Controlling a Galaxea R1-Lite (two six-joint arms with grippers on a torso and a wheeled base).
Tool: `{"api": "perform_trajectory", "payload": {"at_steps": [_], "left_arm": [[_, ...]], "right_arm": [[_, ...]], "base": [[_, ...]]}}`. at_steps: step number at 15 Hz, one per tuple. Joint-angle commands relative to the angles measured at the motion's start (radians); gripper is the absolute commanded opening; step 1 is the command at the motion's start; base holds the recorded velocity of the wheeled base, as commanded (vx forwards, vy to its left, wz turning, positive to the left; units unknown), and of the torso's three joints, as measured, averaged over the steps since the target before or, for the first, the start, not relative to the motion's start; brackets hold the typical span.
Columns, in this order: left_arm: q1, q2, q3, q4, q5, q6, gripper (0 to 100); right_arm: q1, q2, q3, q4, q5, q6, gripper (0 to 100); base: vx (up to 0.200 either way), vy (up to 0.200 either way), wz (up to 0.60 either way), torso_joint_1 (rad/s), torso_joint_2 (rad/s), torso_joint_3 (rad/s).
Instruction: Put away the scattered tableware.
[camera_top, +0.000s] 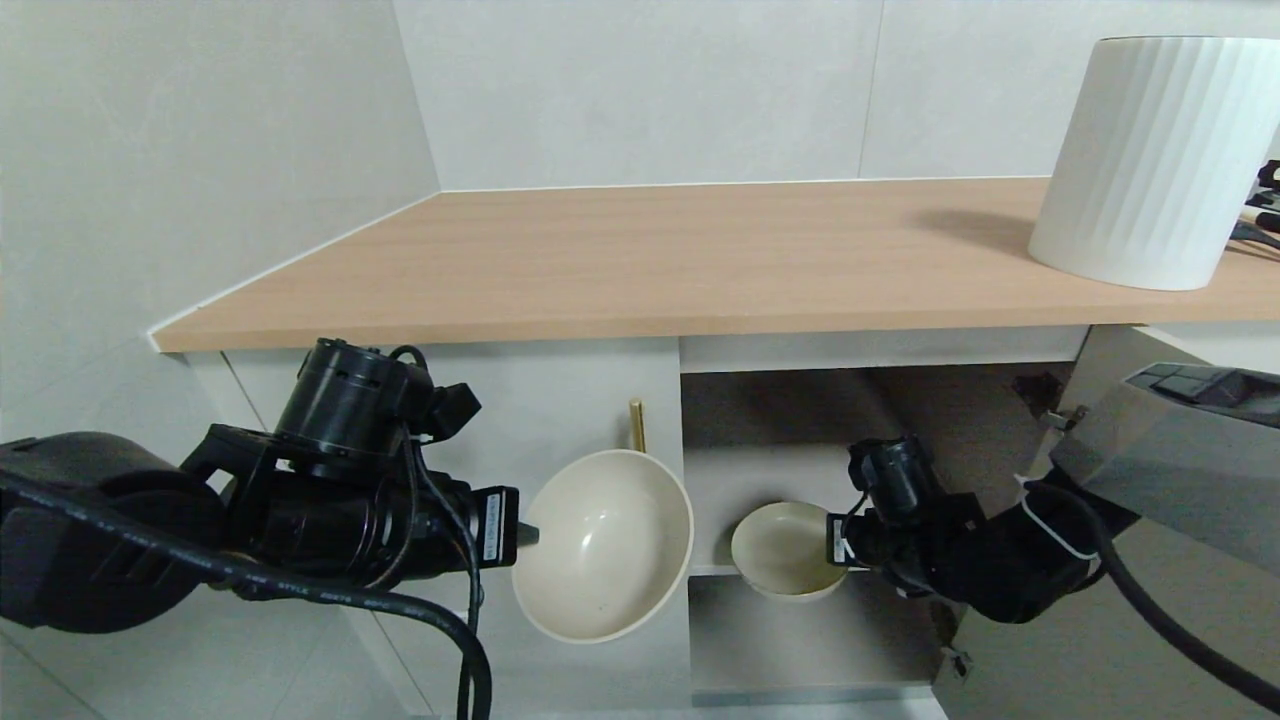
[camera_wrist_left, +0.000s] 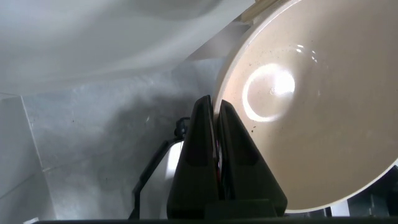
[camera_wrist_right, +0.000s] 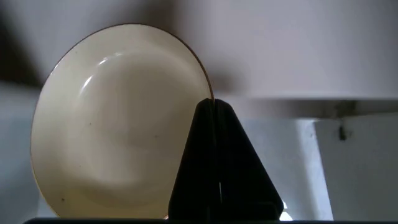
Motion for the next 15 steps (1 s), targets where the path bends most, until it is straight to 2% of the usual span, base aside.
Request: {"api": "perform_trajectory", "payload": {"at_steps": [1,6,15], "left_arm": [[0.001,0.002,0.0,0.0,0.0,0.0,0],[0.001,0.002,0.0,0.0,0.0,0.0,0],[0.0,0.007,0.0,0.0,0.0,-0.002,0]], "right_arm": [[-0.036,0.074,-0.039,-0.015,-0.036,0.002,0],[-0.09,0.119,-0.116,-0.012,-0.082,0.042,0],[-0.116,0.215,-0.237,-0.003,-0.14,0.07,0]], "base": [[0.0,0.0,0.0,0.0,0.0,0.0],[0.0,0.0,0.0,0.0,0.0,0.0],[0.0,0.0,0.0,0.0,0.0,0.0]]}}
